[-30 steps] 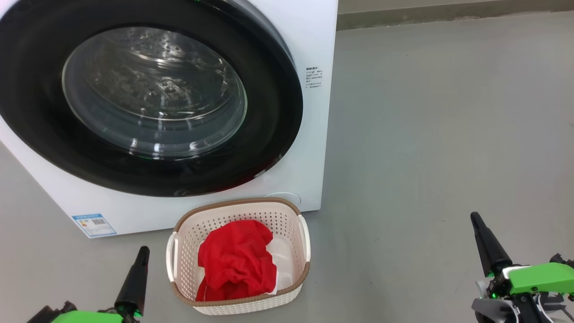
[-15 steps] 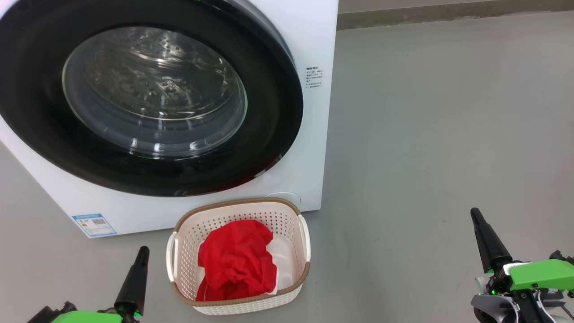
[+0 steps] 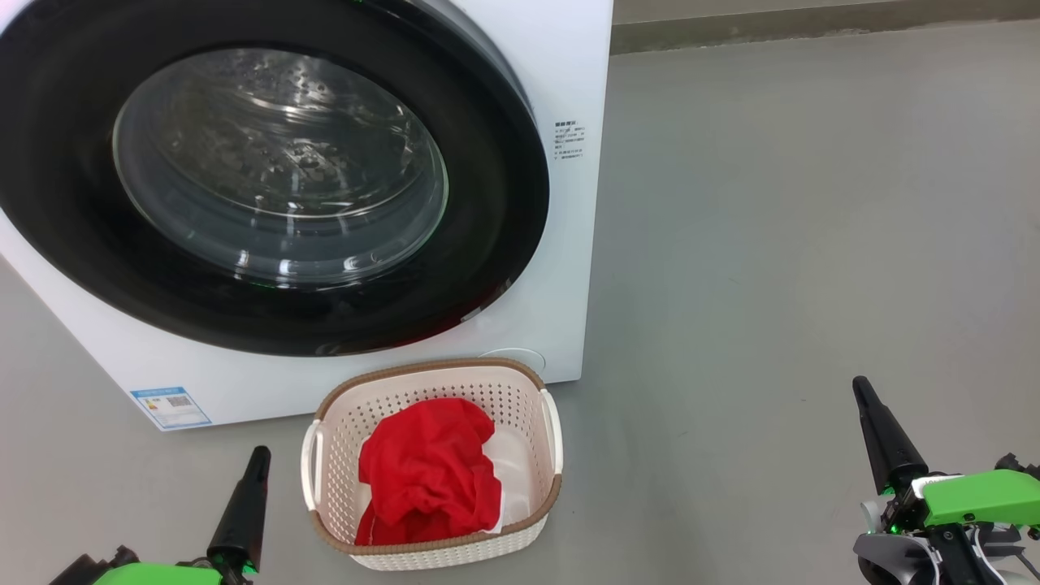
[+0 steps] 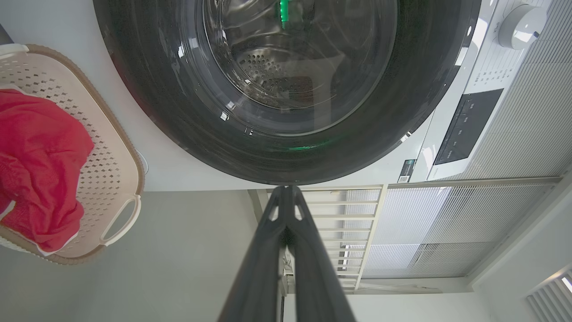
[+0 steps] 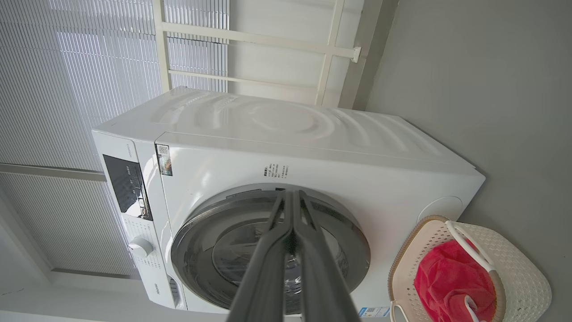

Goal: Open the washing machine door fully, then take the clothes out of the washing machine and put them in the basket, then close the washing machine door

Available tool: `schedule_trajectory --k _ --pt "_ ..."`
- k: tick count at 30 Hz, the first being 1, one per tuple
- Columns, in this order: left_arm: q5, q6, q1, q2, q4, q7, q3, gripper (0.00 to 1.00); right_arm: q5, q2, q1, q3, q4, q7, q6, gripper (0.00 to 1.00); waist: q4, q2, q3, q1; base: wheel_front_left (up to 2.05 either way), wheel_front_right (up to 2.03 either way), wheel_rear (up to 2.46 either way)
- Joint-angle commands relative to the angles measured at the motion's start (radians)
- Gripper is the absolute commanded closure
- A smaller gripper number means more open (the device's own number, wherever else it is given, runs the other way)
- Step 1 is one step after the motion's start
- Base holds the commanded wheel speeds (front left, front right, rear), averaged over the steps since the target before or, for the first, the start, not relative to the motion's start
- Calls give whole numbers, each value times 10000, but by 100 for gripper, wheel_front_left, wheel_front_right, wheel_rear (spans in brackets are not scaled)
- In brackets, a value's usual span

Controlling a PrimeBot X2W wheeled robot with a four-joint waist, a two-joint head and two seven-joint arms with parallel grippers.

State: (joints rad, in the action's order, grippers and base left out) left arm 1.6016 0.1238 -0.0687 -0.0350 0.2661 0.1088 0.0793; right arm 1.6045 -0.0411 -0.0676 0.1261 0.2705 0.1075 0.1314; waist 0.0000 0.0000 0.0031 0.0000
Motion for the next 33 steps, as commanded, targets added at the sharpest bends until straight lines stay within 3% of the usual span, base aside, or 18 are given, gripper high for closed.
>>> schedule_trajectory --k 1,33 --pt "69 69 -394 -152 -209 45 347 100 40 -91 -403 -121 -257 59 -7 100 0 0 0 0 0 0 0" --pt "70 69 -393 -152 -209 44 345 100 41 -91 -403 -122 -257 58 -7 100 0 0 0 0 0 0 0"
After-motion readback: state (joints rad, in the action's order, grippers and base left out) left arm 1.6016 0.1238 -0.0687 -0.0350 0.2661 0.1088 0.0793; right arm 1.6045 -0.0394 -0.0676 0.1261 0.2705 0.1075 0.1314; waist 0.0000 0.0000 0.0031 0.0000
